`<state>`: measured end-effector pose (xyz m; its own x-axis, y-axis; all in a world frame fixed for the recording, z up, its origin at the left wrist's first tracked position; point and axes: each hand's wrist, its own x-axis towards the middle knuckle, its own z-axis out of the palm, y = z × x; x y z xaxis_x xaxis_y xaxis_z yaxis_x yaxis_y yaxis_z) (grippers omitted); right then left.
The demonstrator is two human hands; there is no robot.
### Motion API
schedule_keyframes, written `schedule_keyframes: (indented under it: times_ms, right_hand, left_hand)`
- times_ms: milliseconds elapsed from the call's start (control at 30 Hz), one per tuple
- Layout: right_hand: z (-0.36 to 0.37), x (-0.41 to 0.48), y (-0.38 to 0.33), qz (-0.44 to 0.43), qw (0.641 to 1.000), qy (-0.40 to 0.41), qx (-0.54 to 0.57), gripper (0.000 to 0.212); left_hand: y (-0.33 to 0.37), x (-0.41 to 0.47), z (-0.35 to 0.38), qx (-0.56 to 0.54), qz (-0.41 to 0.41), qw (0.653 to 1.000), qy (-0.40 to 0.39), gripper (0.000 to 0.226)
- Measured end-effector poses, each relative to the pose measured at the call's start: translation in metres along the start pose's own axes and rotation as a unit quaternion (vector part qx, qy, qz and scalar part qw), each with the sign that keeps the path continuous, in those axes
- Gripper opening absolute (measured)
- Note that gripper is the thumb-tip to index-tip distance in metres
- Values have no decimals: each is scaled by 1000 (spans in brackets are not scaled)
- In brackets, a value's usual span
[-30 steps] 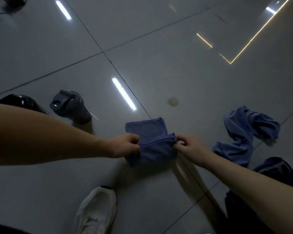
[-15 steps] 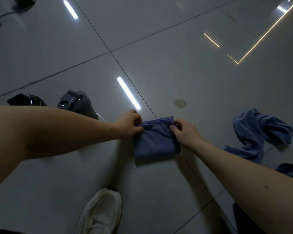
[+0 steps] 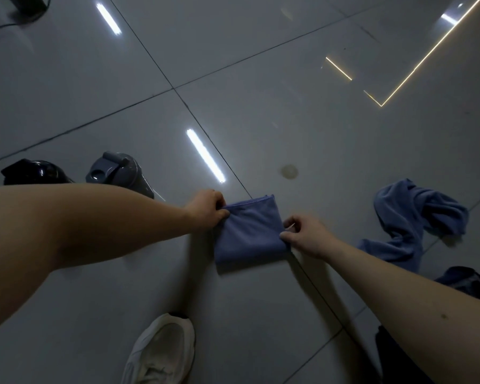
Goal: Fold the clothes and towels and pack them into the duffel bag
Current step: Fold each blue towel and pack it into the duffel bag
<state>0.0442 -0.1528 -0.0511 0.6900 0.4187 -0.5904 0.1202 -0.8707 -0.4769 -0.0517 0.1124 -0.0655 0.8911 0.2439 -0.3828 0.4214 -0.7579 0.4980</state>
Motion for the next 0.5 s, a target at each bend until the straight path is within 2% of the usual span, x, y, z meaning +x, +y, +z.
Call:
schedule_keyframes:
  times_ms: [67,133,167,233,267,367,500]
  right_hand:
    - [6,-8,-5,-12,995,89,-39,30]
    - [18,-25,-14,-95,974,184,-91,33]
    - [27,-36,-19,-146,963,197,-109,37]
    - [47,-56,-25,-211,951,175,-140,51]
    - [57,-64,-28,-217,951,151,-159,57]
    - [75,-79,-34,-205,947,71,-236,68]
    - [82,-77,-31,-183,947,1,-264,68]
  left_hand:
    - [2,0,-1,14,-5,1000,-1,12]
    - [3,-2,0,23,-19,1000,-3,12]
    - [3,-3,0,25,-28,999,-5,12]
    - [3,-6,0,23,-46,999,-6,12]
    - [2,-8,0,22,-54,998,-5,13]
    - [1,-15,1,27,-59,998,-12,15]
    - [2,-22,0,29,-65,997,-23,18]
